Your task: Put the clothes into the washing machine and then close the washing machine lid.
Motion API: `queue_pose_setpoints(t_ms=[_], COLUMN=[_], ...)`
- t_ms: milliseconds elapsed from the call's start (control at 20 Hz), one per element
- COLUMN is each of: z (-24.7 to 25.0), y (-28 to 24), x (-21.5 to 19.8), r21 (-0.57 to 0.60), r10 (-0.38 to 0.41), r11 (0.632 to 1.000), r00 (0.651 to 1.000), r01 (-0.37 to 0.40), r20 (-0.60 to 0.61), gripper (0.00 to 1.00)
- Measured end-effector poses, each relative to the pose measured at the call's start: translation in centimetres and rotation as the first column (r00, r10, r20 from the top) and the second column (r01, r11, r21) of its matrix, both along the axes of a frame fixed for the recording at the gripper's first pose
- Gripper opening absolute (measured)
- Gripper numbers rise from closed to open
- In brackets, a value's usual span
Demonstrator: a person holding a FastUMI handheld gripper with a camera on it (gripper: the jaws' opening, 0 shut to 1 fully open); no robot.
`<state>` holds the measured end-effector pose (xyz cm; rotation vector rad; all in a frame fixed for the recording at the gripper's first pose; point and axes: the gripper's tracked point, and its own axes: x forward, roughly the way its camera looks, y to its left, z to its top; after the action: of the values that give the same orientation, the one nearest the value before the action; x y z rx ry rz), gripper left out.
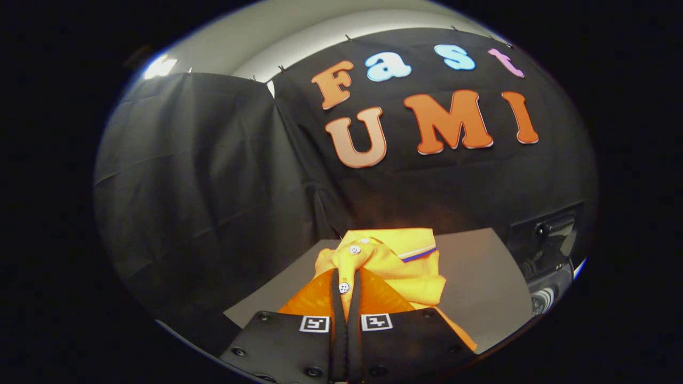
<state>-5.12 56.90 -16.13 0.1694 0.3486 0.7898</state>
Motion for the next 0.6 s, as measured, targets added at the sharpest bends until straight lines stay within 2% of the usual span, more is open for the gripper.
queue_pose_setpoints(t_ms=[200, 300, 400, 600], z=[4.7, 6.0, 4.2, 1.6], y=[-1.6, -2.5, -2.6, -1.8], x=[-1.0, -1.1, -0.5, -0.4], r21=[0.048, 0.031, -0.058, -0.073], r10=[0.014, 0.017, 0.04, 0.056], r11=[0.999, 0.999, 0.998, 0.996], r00=[0.995, 0.992, 0.995, 0.997], r01=[-0.019, -0.022, -0.034, -0.052], r20=[0.097, 0.129, 0.095, 0.05], gripper=[0.08, 0.08, 0.08, 0.08])
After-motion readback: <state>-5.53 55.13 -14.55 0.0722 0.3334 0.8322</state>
